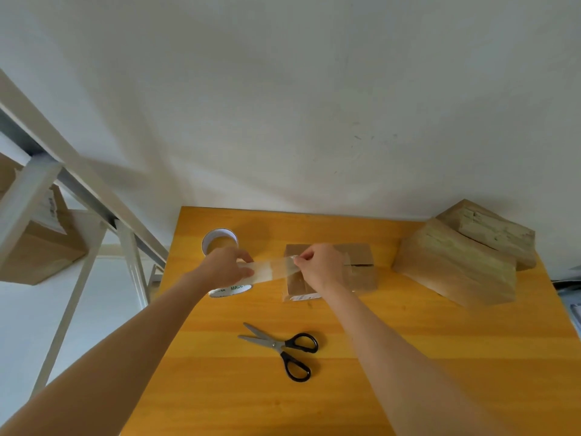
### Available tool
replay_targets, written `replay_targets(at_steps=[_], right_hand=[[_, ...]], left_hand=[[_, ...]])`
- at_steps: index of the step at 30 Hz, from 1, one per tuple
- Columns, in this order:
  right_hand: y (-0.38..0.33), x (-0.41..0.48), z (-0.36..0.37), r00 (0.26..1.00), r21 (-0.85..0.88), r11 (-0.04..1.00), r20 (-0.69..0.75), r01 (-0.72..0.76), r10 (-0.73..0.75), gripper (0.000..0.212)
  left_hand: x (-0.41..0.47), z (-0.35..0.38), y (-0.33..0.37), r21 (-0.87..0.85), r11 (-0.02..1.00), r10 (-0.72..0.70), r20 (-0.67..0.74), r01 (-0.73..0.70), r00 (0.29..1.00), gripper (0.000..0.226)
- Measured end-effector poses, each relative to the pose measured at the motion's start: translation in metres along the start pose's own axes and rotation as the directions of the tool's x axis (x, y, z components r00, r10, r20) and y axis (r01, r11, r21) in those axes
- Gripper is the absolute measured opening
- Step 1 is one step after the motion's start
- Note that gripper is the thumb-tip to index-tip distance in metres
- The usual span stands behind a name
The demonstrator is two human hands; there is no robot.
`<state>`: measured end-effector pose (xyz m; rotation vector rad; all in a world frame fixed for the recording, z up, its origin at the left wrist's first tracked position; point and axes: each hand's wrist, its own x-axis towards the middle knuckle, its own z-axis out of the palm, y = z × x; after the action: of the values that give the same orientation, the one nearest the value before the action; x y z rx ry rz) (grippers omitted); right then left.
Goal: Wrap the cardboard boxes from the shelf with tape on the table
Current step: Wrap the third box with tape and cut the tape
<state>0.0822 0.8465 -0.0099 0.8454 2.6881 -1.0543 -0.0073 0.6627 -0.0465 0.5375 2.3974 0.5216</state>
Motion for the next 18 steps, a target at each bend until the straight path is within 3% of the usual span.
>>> replay_targets(at_steps=[4,8,12,16,18], right_hand=[[-0.003,0.002,0.002,0.999,-0.151,0.988,0.005,0.036,-0.035,0.022],[-0.008,0.001,-0.001,0.995,-0.399,0.912,0.023,0.094,-0.092,0.023],[-0.009,0.002,-0.013,0.998,-0.538,0.841,0.027,0.063,-0.058,0.042],[-0.002,-0.001,-0.001,0.952,-0.624,0.750,-0.033,0.218,-0.305,0.042],[0.001,-0.001,0.009,0.933,-0.600,0.762,-0.069,0.244,-0.353,0.051]], left_hand=[[0.004,0.005,-0.004,-0.020,1.000,0.016,-0.030,-0.017,0.999,0.029],[0.005,0.009,-0.006,-0.034,0.999,0.040,-0.042,-0.042,0.998,0.027],[0.006,0.013,-0.008,-0.086,0.994,0.064,-0.033,-0.066,0.997,0.026],[0.007,0.015,-0.009,-0.162,0.984,0.064,-0.041,-0.070,0.997,0.027],[0.008,0.015,-0.010,-0.178,0.981,0.074,-0.049,-0.082,0.996,0.027]])
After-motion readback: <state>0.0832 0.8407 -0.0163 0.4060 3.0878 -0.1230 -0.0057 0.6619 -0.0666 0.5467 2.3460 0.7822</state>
